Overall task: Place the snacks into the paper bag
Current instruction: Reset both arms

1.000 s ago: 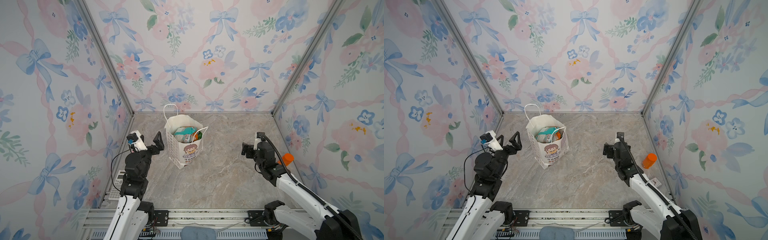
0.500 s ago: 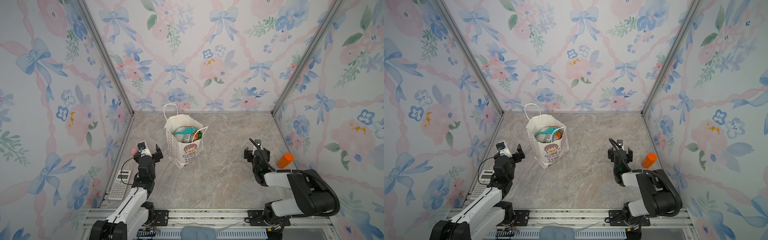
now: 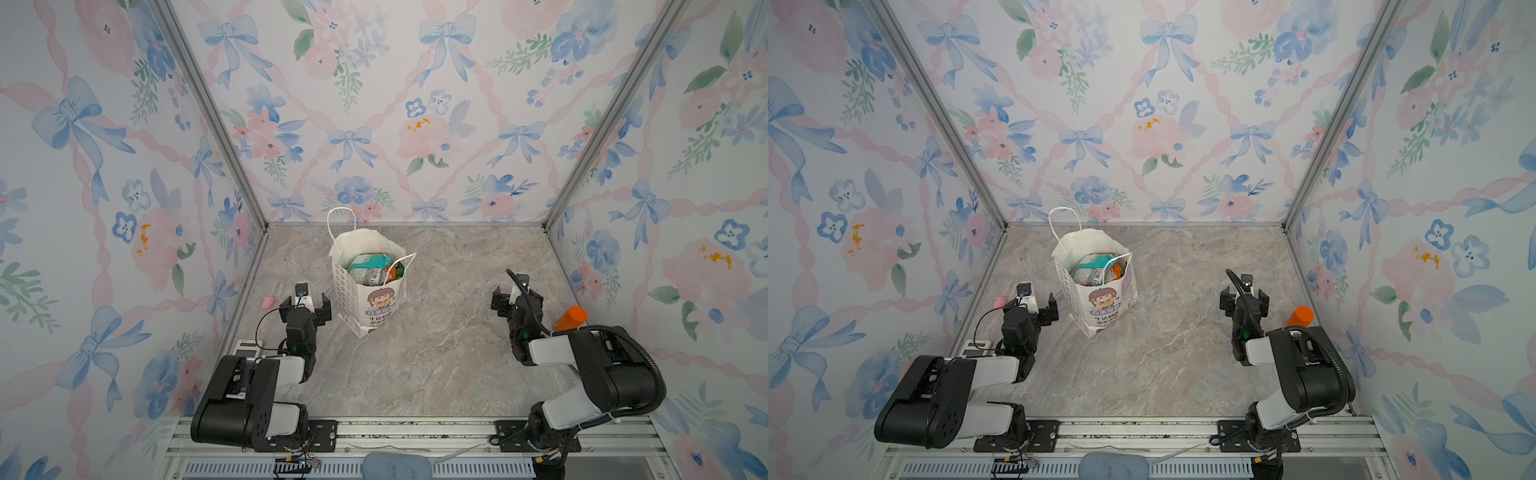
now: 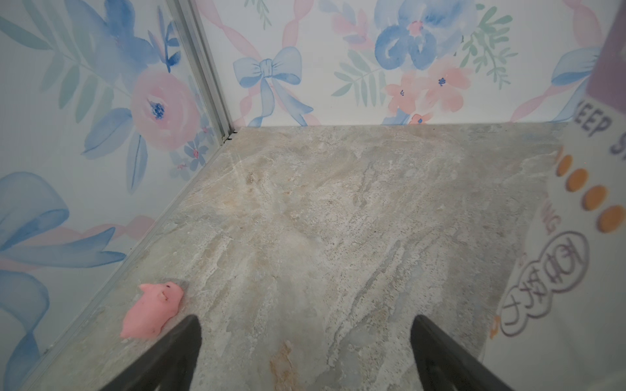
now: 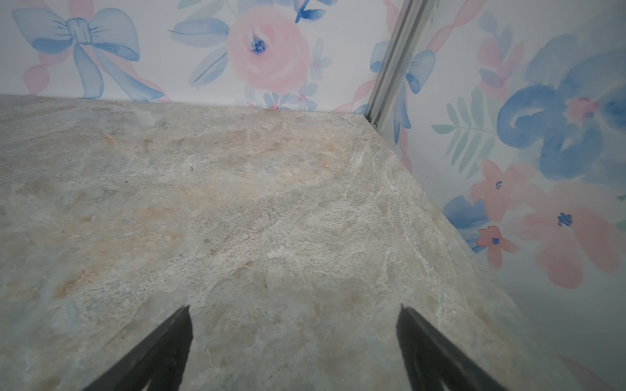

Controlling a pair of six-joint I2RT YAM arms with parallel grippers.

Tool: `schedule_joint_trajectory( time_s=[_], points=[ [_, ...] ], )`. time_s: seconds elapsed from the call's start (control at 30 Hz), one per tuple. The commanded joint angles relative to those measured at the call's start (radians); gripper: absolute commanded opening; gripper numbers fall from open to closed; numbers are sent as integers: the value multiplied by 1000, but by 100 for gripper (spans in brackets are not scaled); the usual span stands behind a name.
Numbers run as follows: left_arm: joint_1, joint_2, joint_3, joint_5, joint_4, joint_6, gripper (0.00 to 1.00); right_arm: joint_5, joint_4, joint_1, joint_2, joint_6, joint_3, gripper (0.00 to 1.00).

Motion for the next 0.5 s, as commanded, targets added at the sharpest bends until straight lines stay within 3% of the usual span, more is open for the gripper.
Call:
schedule_joint_trajectory(
  time_s=[0.0,0.2,0.3,0.47],
  points=[
    [8,98,39,32,119,18,98,-12,6,-9,9,21,19,96],
    [35,148,43,25,152,-18,98,-15,10,-11,9,22,18,96],
    [34,149,44,24,151,-19,98,-90,-23,-28,3,22,31,96],
    [33,151,46,23,150,-17,98,-113,-14,-28,4,11,27,96]
  ],
)
